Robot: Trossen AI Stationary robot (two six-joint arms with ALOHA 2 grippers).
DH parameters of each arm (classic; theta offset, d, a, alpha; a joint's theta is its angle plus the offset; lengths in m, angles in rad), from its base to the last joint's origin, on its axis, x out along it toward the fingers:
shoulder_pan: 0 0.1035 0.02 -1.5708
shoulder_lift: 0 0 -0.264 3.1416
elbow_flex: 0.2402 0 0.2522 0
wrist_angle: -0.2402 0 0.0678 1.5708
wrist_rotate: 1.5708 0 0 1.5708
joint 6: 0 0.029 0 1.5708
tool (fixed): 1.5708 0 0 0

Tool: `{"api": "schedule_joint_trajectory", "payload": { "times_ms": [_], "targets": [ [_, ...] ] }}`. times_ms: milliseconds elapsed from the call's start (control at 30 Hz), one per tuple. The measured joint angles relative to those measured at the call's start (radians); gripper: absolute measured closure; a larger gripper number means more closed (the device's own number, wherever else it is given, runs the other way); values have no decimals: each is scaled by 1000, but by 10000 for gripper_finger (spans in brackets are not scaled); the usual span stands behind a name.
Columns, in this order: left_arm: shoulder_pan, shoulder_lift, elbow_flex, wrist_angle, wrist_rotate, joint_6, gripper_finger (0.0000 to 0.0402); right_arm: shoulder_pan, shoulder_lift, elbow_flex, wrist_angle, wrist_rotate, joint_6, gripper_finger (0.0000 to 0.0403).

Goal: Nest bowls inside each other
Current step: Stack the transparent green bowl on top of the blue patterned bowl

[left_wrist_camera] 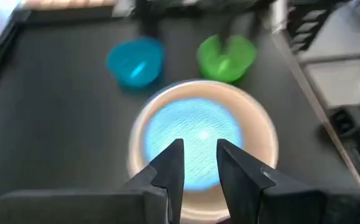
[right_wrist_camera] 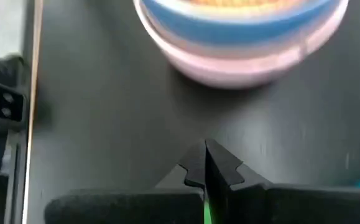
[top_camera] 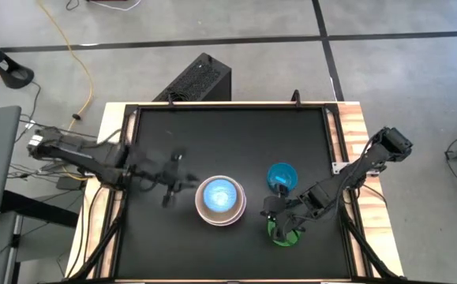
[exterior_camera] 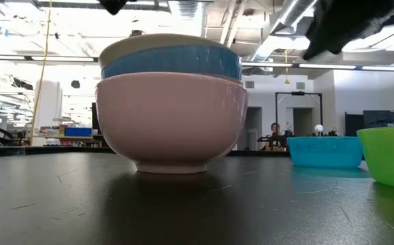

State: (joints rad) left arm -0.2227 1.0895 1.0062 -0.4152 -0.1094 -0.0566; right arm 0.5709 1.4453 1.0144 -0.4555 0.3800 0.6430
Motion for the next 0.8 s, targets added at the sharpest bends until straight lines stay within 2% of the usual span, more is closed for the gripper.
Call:
{"api": "schedule_joint_trajectory", "payload": {
  "times_ms": [67,167,300,400,500,600,800],
  "targets": [
    [-42,-55,-153,176,8,1,317,-19,0,18,-82,-53,74,386],
    [-95,-109,-321,345,-3,-15,317,-54,-2,59,-223,-97,210,386],
    [-158,-177,-470,473,-92,-19,317,-89,-3,103,-379,-197,303,372],
    [-184,-228,-570,577,-161,15,317,-105,-3,118,-463,-314,374,346],
    [-185,-261,-670,736,-178,47,317,-116,-1,118,-511,-415,406,313],
    [-177,-291,-733,853,-179,80,317,-116,0,118,-519,-428,407,279],
    [-170,-349,-750,842,-129,70,317,-105,0,115,-538,-431,442,226]
  ]
}}
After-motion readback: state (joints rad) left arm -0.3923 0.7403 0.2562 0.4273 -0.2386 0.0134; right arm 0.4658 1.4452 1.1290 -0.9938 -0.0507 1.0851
